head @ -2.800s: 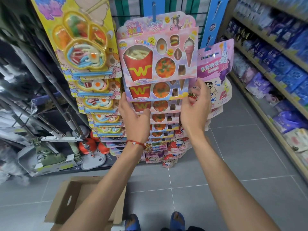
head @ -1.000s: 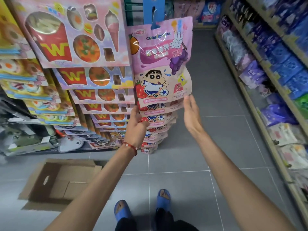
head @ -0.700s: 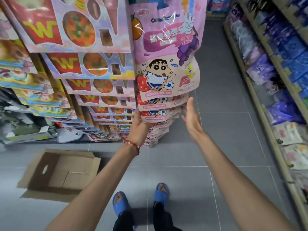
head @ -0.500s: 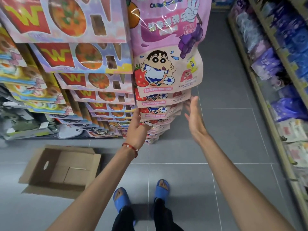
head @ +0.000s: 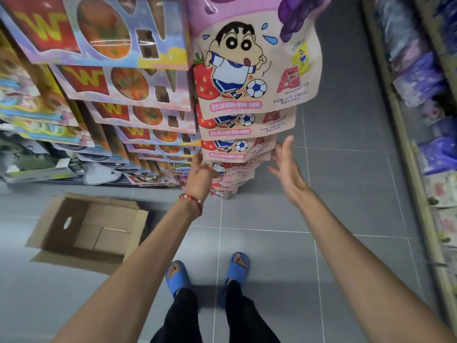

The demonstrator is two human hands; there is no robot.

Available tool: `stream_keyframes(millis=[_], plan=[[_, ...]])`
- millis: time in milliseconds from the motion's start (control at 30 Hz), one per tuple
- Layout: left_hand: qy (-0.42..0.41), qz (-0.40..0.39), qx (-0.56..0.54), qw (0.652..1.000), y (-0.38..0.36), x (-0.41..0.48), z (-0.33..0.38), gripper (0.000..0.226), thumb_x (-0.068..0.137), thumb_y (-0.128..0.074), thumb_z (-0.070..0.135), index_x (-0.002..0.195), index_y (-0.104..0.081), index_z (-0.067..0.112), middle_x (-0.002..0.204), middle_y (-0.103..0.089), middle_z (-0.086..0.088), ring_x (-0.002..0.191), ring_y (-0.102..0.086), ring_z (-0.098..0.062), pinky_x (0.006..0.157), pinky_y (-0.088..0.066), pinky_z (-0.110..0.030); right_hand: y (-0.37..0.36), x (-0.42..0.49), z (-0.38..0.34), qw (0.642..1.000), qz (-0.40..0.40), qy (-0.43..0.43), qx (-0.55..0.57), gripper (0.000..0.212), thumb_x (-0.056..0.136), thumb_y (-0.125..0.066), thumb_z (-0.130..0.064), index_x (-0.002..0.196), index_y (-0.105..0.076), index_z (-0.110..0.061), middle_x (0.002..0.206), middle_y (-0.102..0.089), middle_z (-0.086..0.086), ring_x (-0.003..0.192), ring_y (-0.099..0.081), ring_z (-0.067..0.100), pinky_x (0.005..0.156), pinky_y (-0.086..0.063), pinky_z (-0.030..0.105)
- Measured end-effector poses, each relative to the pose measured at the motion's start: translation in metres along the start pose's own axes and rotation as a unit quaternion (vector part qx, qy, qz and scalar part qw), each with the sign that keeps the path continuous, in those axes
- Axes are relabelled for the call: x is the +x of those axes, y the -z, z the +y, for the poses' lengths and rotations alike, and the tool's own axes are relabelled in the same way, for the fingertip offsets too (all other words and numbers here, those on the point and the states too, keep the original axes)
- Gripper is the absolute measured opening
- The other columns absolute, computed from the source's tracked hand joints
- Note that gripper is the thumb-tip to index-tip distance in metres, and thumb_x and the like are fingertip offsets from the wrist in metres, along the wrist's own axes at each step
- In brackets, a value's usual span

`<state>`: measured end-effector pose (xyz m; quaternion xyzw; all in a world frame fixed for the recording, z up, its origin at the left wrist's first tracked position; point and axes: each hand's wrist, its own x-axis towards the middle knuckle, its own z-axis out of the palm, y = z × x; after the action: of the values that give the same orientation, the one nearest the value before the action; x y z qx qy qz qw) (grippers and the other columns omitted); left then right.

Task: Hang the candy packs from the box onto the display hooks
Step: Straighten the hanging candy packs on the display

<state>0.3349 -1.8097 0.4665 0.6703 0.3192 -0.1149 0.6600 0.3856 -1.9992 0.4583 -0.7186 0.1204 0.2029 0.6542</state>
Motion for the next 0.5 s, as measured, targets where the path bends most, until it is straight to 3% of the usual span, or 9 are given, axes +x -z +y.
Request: stream_keyframes(millis=[100,167,267,400,467,500], plan=[[0.010,0.010,-0.008,1.000,0.002,0.002,-0.003,0.071,0.095,-0.044,-0.013,0.155,-0.035,0.024,0.132,-0.059,0.003,0.106,-0.059,-0.003,0.066,-0.051,-0.011,-0.001,-0.001,0.005,1.000,-0.002,-0.004,-0.002,0.071,0.105,0.000,-0.056,0.157,-0.038,-0.024,0.156,-0.048,-0.001,0.145,-0.042,0.016,0.121,-0.028,0.048],[0.005,-0.002,-0.005,1.000,0.001,0.001,-0.005,0.076,0.092,-0.042,-0.018,0.155,-0.036,0.025,0.131,-0.058,0.004,0.099,-0.056,0.006,0.056,-0.047,-0.006,-0.003,-0.003,0.005,1.000,-0.002,-0.003,-0.003,0.069,0.106,-0.001,-0.055,0.157,-0.036,-0.025,0.158,-0.045,-0.002,0.147,-0.039,0.016,0.122,-0.027,0.045],[-0.007,-0.009,-0.007,1.000,-0.001,0.000,-0.010,0.076,0.090,-0.044,-0.018,0.152,-0.041,0.026,0.131,-0.061,0.004,0.103,-0.058,0.003,0.061,-0.049,-0.007,-0.003,-0.003,0.004,1.000,-0.009,0.010,-0.005,0.066,0.107,-0.001,-0.055,0.158,-0.034,-0.028,0.158,-0.043,-0.005,0.146,-0.036,0.011,0.121,-0.026,0.042],[-0.015,-0.013,-0.005,1.000,0.000,-0.002,-0.016,0.074,0.089,-0.045,-0.019,0.148,-0.045,0.026,0.140,-0.059,0.002,0.130,-0.054,-0.018,0.088,-0.051,-0.029,-0.001,-0.002,0.006,1.000,-0.017,0.022,0.001,0.063,0.107,-0.003,-0.053,0.160,-0.029,-0.029,0.156,-0.042,-0.009,0.130,-0.037,-0.001,0.120,-0.028,0.039],[-0.010,-0.019,-0.011,1.000,0.001,-0.001,-0.018,0.074,0.088,-0.045,-0.020,0.147,-0.047,0.026,0.141,-0.059,0.001,0.131,-0.053,-0.018,0.089,-0.054,-0.031,-0.001,-0.002,0.008,1.000,-0.020,0.020,0.003,0.061,0.108,-0.003,-0.052,0.159,-0.028,-0.029,0.155,-0.043,-0.009,0.128,-0.036,-0.002,0.122,-0.027,0.040],[-0.007,-0.021,-0.014,1.000,0.003,-0.002,-0.019,0.073,0.089,-0.044,-0.020,0.146,-0.048,0.025,0.137,-0.060,0.003,0.127,-0.055,-0.014,0.082,-0.056,-0.026,-0.001,-0.003,0.009,1.000,-0.019,0.021,0.002,0.060,0.108,-0.004,-0.052,0.158,-0.029,-0.030,0.148,-0.046,-0.015,0.128,-0.037,-0.002,0.122,-0.027,0.040]])
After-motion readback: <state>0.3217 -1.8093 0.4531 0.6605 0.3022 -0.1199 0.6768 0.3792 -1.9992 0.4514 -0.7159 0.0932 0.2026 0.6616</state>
